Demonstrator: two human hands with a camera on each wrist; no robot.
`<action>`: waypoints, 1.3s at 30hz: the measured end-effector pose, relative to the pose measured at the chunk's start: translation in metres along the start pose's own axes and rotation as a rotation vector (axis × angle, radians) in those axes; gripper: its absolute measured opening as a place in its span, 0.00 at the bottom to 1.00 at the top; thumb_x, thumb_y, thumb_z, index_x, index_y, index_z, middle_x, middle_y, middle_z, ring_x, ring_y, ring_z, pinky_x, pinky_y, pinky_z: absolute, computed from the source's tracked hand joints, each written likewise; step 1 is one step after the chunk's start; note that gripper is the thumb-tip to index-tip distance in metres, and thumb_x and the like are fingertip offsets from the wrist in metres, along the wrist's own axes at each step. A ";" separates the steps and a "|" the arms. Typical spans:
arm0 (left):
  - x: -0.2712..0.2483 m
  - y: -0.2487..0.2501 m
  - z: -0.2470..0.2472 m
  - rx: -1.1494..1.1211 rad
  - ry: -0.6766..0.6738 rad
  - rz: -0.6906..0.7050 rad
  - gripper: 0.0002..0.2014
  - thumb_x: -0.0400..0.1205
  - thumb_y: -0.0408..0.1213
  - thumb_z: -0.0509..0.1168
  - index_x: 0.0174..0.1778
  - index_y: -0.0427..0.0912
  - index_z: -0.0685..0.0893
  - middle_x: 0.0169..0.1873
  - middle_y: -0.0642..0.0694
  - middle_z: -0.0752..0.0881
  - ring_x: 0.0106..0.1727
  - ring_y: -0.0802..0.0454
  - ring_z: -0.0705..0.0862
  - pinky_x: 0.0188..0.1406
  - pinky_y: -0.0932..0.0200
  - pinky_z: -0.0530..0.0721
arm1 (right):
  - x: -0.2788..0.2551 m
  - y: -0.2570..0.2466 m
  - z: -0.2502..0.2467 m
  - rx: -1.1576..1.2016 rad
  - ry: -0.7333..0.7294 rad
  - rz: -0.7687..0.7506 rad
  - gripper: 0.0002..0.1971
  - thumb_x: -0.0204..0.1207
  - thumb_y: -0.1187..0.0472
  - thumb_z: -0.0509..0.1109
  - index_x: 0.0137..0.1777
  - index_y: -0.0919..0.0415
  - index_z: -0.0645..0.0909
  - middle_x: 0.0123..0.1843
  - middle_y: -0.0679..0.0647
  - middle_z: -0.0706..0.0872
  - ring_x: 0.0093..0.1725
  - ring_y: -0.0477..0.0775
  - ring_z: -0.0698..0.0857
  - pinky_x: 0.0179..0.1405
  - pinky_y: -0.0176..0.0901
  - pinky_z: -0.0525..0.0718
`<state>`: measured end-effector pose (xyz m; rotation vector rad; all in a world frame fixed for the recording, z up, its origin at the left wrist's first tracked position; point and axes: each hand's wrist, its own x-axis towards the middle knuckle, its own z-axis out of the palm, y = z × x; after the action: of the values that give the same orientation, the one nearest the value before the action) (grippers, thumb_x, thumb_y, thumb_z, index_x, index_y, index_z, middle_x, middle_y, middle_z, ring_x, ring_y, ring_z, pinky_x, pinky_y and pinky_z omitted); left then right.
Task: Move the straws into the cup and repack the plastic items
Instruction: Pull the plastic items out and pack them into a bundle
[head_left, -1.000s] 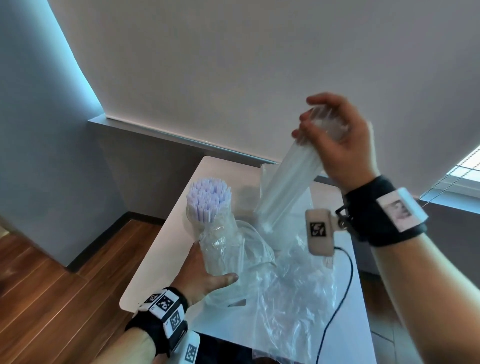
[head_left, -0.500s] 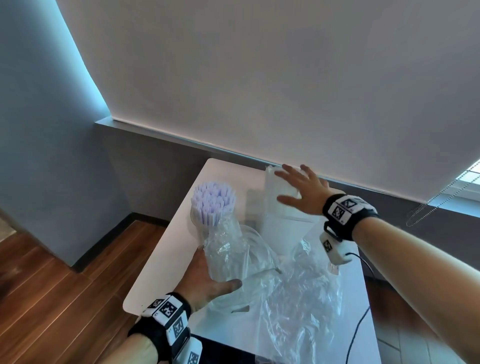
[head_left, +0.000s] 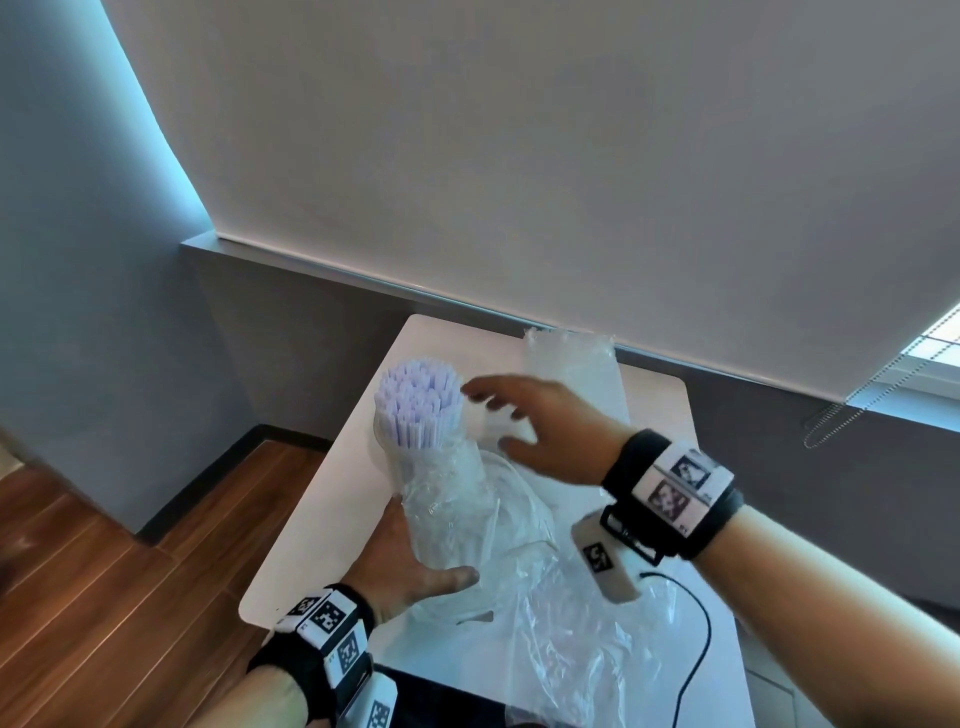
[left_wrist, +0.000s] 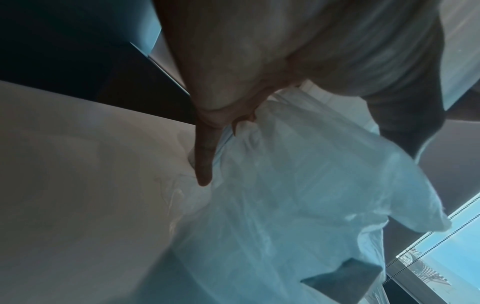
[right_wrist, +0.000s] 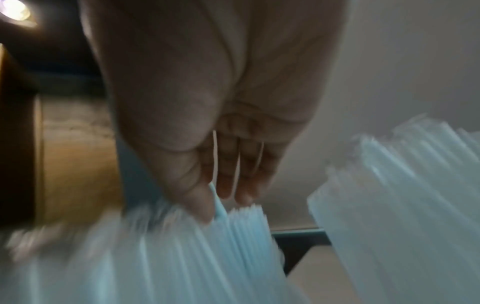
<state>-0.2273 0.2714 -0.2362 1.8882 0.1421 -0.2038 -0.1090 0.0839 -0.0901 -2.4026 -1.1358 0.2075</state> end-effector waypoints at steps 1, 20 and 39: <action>-0.001 0.000 0.000 0.000 -0.003 -0.002 0.58 0.53 0.57 0.85 0.78 0.56 0.61 0.68 0.65 0.73 0.70 0.63 0.72 0.74 0.60 0.68 | -0.002 -0.004 0.011 -0.020 -0.092 0.003 0.35 0.75 0.67 0.72 0.81 0.49 0.66 0.75 0.48 0.77 0.69 0.44 0.77 0.71 0.36 0.72; -0.001 0.004 -0.001 -0.062 -0.002 -0.031 0.54 0.50 0.57 0.84 0.74 0.52 0.70 0.66 0.59 0.80 0.67 0.62 0.78 0.66 0.66 0.74 | -0.009 0.009 0.064 0.306 0.097 0.070 0.22 0.65 0.66 0.75 0.58 0.48 0.84 0.45 0.44 0.82 0.42 0.40 0.77 0.48 0.25 0.74; 0.000 0.005 -0.002 -0.081 -0.038 -0.052 0.48 0.59 0.49 0.86 0.73 0.55 0.70 0.66 0.61 0.80 0.66 0.67 0.78 0.60 0.73 0.75 | -0.011 0.010 0.070 0.383 0.172 0.106 0.13 0.66 0.55 0.72 0.50 0.47 0.79 0.48 0.39 0.87 0.50 0.41 0.84 0.53 0.37 0.80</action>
<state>-0.2265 0.2722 -0.2309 1.8006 0.1708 -0.2656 -0.1318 0.0945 -0.1567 -2.0952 -0.8090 0.2249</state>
